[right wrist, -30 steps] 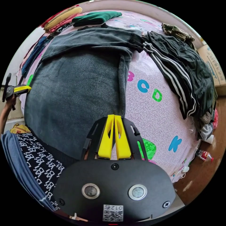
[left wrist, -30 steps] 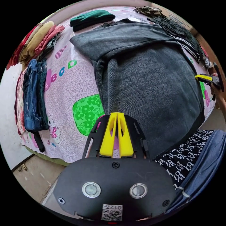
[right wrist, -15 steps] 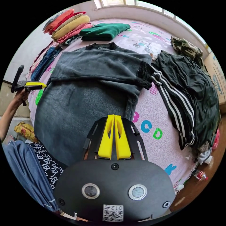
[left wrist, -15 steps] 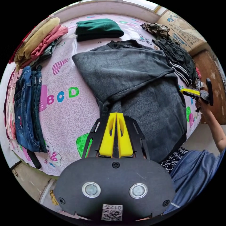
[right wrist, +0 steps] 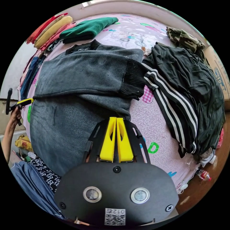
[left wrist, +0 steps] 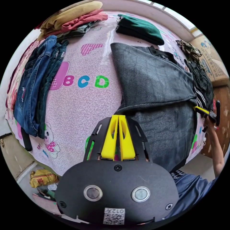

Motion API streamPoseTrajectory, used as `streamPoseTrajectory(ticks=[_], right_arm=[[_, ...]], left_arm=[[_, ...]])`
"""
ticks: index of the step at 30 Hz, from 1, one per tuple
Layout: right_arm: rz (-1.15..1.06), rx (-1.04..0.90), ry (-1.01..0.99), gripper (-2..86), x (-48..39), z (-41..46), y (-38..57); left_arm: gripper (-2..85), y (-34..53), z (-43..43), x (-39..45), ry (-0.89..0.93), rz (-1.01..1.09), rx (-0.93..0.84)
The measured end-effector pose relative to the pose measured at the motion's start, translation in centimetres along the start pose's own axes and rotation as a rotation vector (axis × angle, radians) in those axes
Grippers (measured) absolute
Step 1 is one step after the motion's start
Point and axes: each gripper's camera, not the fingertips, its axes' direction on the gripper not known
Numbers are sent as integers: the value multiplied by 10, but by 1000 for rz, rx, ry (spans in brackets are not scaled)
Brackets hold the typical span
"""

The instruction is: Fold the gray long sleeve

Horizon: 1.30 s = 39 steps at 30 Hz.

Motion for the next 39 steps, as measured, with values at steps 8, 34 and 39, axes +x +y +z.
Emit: streamPoseTrajectory(ticks=[8,34,39], right_arm=[[-50,169,-33,-1,8,-17,-33],[-513,135,2,63,10,68,-249],[-628,70,15,101,-7,100,-306]], left_arm=[[4,-3,-94,7,0,-86,220],[37,-154,-159,87,-101,655,181],[69,-192,-136,113,-147,819,71]])
